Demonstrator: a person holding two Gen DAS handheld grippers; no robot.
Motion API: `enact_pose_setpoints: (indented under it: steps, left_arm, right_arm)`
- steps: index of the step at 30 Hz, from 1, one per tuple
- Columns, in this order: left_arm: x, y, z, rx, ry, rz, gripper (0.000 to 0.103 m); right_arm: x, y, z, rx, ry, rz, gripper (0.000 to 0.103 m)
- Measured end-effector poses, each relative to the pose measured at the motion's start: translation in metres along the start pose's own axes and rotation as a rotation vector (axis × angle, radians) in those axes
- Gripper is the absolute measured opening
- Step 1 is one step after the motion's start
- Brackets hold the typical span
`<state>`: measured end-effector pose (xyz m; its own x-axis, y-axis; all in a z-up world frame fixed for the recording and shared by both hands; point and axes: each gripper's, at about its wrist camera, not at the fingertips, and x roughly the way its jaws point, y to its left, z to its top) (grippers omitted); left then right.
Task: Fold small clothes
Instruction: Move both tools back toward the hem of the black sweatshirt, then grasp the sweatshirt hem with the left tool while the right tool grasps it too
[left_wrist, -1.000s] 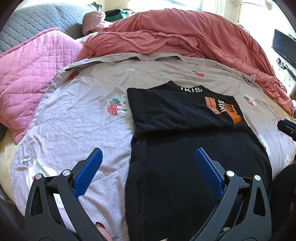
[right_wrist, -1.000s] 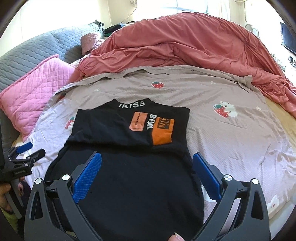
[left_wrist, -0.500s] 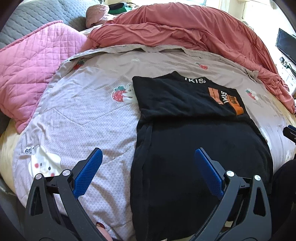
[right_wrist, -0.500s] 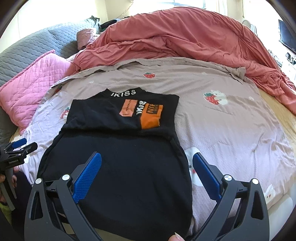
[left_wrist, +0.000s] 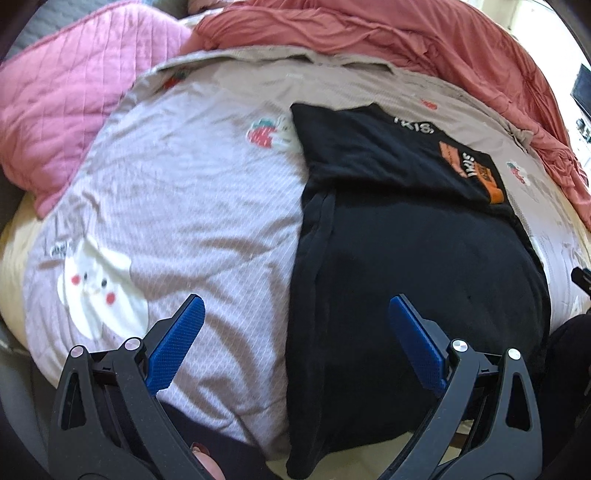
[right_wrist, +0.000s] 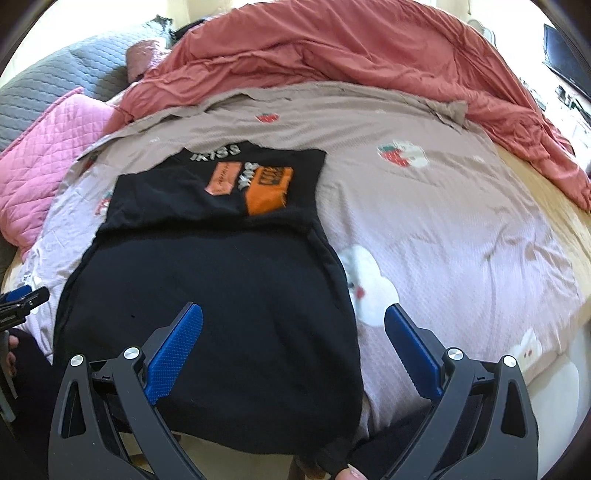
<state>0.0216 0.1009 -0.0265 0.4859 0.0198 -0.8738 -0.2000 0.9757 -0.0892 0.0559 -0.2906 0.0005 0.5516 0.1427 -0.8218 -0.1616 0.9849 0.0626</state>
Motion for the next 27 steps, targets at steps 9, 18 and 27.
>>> enact_pose_setpoints:
  steps: [9, 18, 27]
  left_arm:
    - [0.013, 0.006, -0.012, -0.018, 0.078, -0.065, 0.093]
    - [0.029, 0.002, -0.018, -0.031, 0.131, -0.139, 0.093]
    - [0.04, 0.006, -0.019, -0.075, 0.16, -0.17, 0.093]
  right_arm:
    - [0.022, -0.013, -0.013, 0.053, 0.118, -0.036, 0.098]
    - [0.047, -0.025, -0.013, 0.08, 0.189, -0.035, 0.098]
    - [0.079, -0.037, -0.011, 0.132, 0.254, 0.017, 0.097]
